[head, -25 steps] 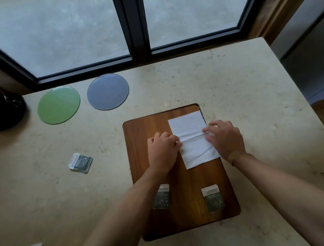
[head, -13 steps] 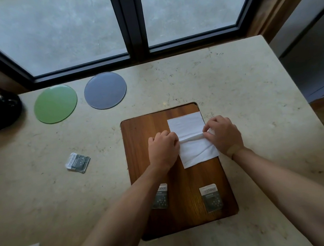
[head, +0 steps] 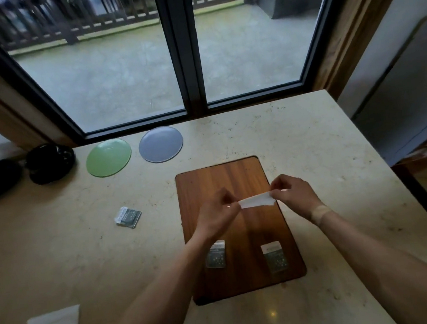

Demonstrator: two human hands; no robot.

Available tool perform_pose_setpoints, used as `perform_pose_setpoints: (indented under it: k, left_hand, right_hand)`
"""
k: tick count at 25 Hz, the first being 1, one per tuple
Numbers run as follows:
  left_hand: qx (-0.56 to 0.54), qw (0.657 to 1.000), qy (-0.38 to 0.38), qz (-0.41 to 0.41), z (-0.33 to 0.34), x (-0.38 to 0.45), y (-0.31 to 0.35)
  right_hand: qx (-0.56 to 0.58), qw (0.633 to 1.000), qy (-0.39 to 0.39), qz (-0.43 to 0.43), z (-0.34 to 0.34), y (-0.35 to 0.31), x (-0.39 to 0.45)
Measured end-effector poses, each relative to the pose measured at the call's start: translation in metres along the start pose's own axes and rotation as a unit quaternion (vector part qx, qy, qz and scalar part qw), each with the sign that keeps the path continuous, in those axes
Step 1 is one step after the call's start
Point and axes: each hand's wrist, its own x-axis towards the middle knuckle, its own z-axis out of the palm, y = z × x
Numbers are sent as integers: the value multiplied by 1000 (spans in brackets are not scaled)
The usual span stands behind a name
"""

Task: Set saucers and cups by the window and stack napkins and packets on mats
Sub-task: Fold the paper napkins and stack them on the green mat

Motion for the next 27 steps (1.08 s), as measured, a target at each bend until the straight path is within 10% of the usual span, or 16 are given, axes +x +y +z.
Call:
perform_pose_setpoints:
  k: [9, 17, 23, 27]
  left_hand:
    - [-199, 976, 74, -52, -16, -81, 25]
    - [-217, 957, 138, -132, -37, -132, 6]
    - [-411, 873, 62, -254, -67, -177, -12]
    - [-355, 901, 142, -207, -97, -198, -44]
  right_hand:
    - [319, 934, -138, 81, 15, -15, -89]
    - [348, 914, -172, 119, 69, -10, -131]
    - [345, 921, -162, 77, 106, -56, -142]
    - [315, 938, -134, 52, 147, -93, -154]
